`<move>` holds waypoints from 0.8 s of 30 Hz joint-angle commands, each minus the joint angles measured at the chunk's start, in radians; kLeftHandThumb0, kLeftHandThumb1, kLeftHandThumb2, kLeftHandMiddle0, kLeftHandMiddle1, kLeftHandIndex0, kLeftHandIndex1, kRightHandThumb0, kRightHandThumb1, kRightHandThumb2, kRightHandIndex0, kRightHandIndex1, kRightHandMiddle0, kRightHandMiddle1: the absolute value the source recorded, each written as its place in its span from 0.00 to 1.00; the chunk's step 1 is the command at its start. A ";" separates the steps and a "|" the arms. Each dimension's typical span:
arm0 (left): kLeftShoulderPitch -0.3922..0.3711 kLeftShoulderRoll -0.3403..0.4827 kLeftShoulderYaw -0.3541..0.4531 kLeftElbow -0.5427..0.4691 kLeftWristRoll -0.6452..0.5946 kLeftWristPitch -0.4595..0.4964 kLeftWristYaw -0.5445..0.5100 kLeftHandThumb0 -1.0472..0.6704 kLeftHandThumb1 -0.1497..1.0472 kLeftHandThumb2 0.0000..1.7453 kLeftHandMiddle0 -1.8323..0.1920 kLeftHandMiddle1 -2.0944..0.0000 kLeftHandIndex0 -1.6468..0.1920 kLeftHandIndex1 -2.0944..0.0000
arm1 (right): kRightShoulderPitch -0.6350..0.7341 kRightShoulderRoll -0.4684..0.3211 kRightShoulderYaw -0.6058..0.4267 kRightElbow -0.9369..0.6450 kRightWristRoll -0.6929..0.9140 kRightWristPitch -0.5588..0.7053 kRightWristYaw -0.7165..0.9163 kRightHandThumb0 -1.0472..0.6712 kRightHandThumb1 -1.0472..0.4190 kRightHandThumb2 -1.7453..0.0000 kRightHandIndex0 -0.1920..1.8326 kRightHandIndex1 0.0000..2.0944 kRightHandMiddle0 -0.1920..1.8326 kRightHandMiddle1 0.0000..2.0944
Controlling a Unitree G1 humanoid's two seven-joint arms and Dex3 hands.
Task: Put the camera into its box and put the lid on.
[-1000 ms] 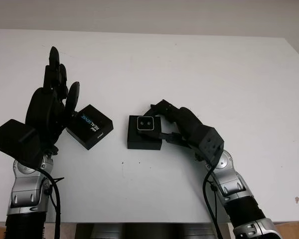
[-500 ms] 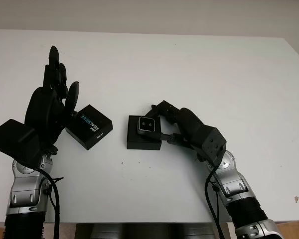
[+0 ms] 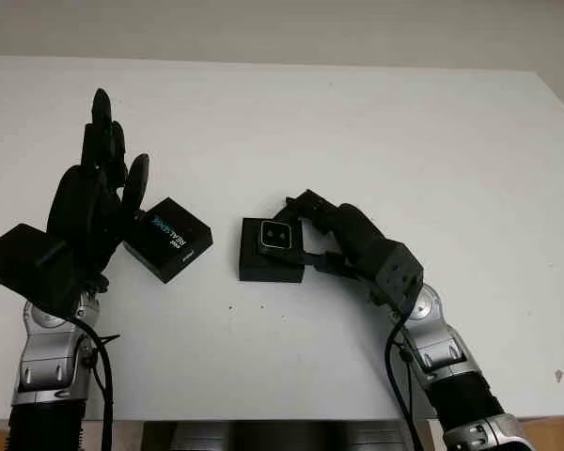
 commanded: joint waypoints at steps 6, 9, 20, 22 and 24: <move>-0.008 0.002 0.003 -0.024 0.002 0.001 0.002 0.15 1.00 0.28 1.00 1.00 1.00 1.00 | 0.029 -0.030 0.016 0.010 -0.040 -0.005 -0.006 0.33 0.04 0.97 0.23 0.07 0.26 0.73; -0.007 0.002 0.003 -0.021 0.005 -0.006 0.003 0.15 1.00 0.28 1.00 1.00 1.00 1.00 | 0.028 -0.044 0.031 0.006 -0.063 -0.006 -0.002 0.32 0.05 0.97 0.21 0.05 0.24 0.67; -0.010 0.000 0.003 -0.020 0.004 -0.003 0.005 0.15 1.00 0.28 1.00 1.00 1.00 1.00 | 0.038 -0.064 0.054 -0.055 -0.093 0.045 0.027 0.23 0.11 0.97 0.04 0.01 0.12 0.17; -0.010 -0.001 0.003 -0.020 0.001 -0.003 0.003 0.15 1.00 0.28 1.00 1.00 1.00 1.00 | 0.041 -0.066 0.054 -0.063 -0.092 0.051 0.029 0.24 0.11 0.97 0.03 0.01 0.11 0.15; -0.009 0.000 0.003 -0.019 -0.001 -0.003 0.000 0.15 1.00 0.28 1.00 1.00 1.00 1.00 | 0.042 -0.067 0.053 -0.068 -0.088 0.055 0.031 0.24 0.11 0.97 0.03 0.01 0.10 0.13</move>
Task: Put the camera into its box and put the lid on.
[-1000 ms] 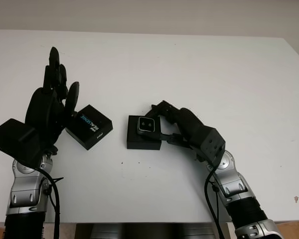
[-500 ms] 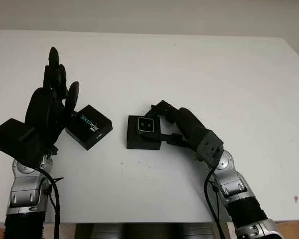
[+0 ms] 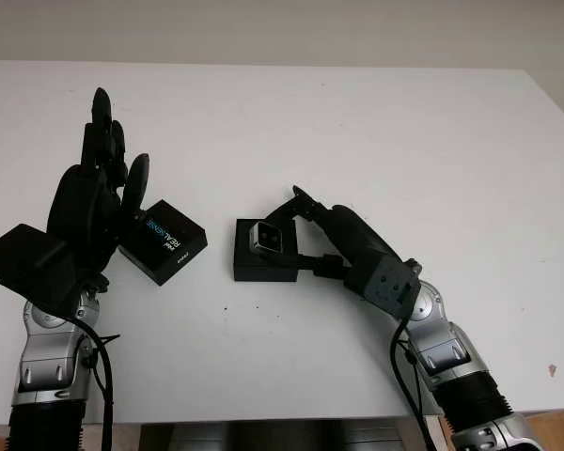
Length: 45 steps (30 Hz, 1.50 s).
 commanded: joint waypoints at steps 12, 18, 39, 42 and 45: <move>-0.006 0.001 0.001 -0.024 0.006 0.004 0.005 0.15 1.00 0.29 1.00 1.00 1.00 1.00 | 0.044 0.014 -0.041 -0.006 0.053 0.041 -0.037 0.26 0.10 0.97 0.04 0.03 0.12 0.09; -0.004 0.002 0.001 -0.022 0.004 -0.004 0.001 0.15 1.00 0.29 1.00 0.99 1.00 1.00 | 0.059 0.040 -0.064 -0.018 0.020 -0.049 -0.195 0.25 0.12 0.97 0.13 0.07 0.19 0.11; 0.001 -0.011 -0.007 -0.032 0.014 -0.008 0.005 0.15 1.00 0.29 1.00 1.00 1.00 1.00 | 0.080 -0.126 -0.078 -0.497 -0.192 0.078 -0.061 0.27 0.15 0.97 0.25 0.17 0.15 0.40; -0.003 -0.011 -0.006 -0.019 0.012 -0.022 -0.002 0.15 1.00 0.29 1.00 1.00 1.00 1.00 | 0.096 -0.131 -0.035 -0.493 -0.265 0.074 -0.067 0.24 0.13 0.97 0.25 0.18 0.17 0.39; -0.005 -0.011 -0.006 -0.016 0.010 -0.020 -0.005 0.15 1.00 0.29 1.00 1.00 1.00 1.00 | 0.100 -0.117 -0.004 -0.475 -0.310 0.081 -0.080 0.22 0.11 0.96 0.24 0.18 0.17 0.39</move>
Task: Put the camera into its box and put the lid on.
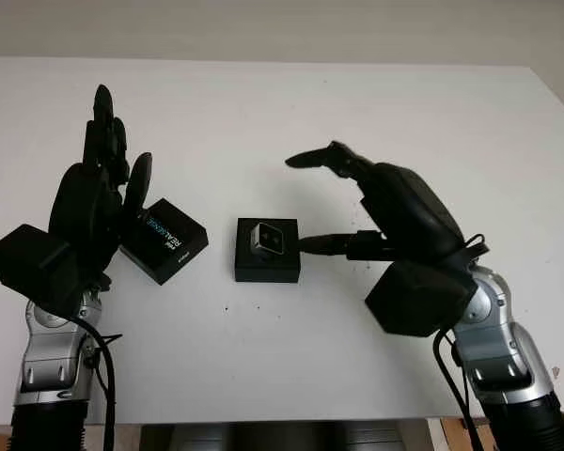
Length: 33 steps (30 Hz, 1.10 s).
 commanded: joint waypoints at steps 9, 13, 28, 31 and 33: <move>-0.012 -0.009 -0.001 0.011 -0.003 -0.015 -0.001 0.15 1.00 0.29 1.00 0.99 1.00 1.00 | -0.023 0.048 0.073 0.103 -0.119 0.002 -0.113 0.18 0.09 0.97 0.21 0.20 0.16 0.45; -0.014 -0.008 -0.002 0.023 0.004 -0.030 0.001 0.15 1.00 0.29 1.00 1.00 1.00 1.00 | -0.034 0.075 0.089 0.137 -0.153 0.007 -0.171 0.17 0.09 0.97 0.19 0.20 0.15 0.49; -0.013 -0.019 -0.005 0.021 0.009 -0.022 0.020 0.14 1.00 0.28 1.00 0.98 1.00 0.99 | -0.034 0.146 0.099 0.172 -0.156 0.055 -0.240 0.18 0.08 0.97 0.17 0.19 0.16 0.52; -0.012 -0.018 -0.004 0.021 0.006 -0.021 0.016 0.14 1.00 0.28 1.00 0.99 1.00 0.99 | -0.031 0.148 0.100 0.173 -0.150 0.053 -0.240 0.18 0.08 0.97 0.18 0.19 0.16 0.52; -0.014 -0.016 -0.004 0.024 0.002 -0.024 0.011 0.15 1.00 0.29 1.00 1.00 1.00 1.00 | -0.028 0.148 0.101 0.171 -0.146 0.054 -0.234 0.19 0.08 0.97 0.17 0.19 0.16 0.52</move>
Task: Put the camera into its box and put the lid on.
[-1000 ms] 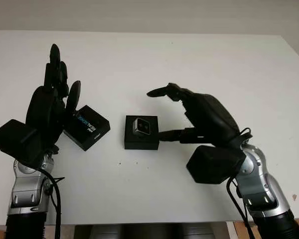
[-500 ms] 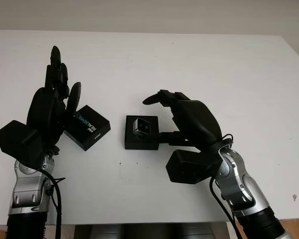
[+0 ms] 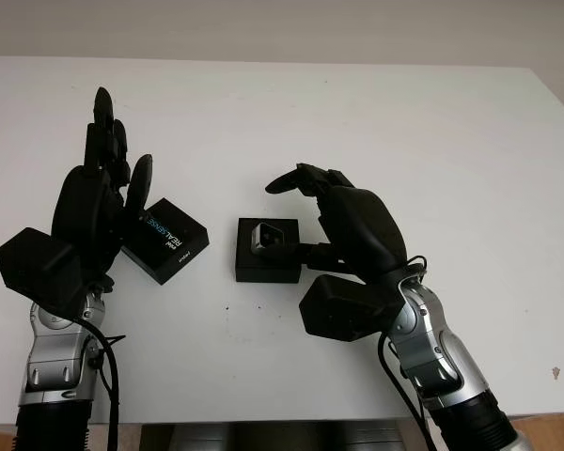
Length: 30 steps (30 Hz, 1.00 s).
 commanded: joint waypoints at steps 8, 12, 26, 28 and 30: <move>-0.011 0.004 -0.001 0.000 0.006 -0.012 -0.002 0.15 1.00 0.29 1.00 1.00 1.00 1.00 | 0.016 -0.004 0.007 -0.006 0.011 0.005 0.017 0.19 0.09 0.97 0.18 0.19 0.17 0.50; -0.013 0.004 0.003 0.007 -0.004 -0.014 -0.010 0.15 1.00 0.29 1.00 1.00 1.00 1.00 | 0.021 -0.009 0.009 -0.007 0.010 -0.002 0.024 0.18 0.09 0.97 0.18 0.19 0.18 0.49; -0.008 0.001 0.003 -0.003 -0.004 -0.009 -0.006 0.15 1.00 0.29 1.00 0.99 1.00 1.00 | 0.021 -0.017 0.023 0.044 0.003 -0.028 -0.002 0.18 0.08 0.97 0.19 0.19 0.19 0.49; -0.008 0.000 0.002 -0.001 -0.005 -0.012 -0.008 0.15 1.00 0.28 1.00 0.99 1.00 1.00 | 0.019 -0.015 0.025 0.063 -0.002 -0.037 -0.023 0.19 0.08 0.97 0.19 0.20 0.20 0.50; -0.007 0.000 0.001 0.001 -0.005 -0.017 -0.010 0.15 1.00 0.29 1.00 0.99 1.00 1.00 | 0.017 -0.012 0.026 0.081 -0.002 -0.048 -0.048 0.20 0.08 0.97 0.20 0.20 0.20 0.51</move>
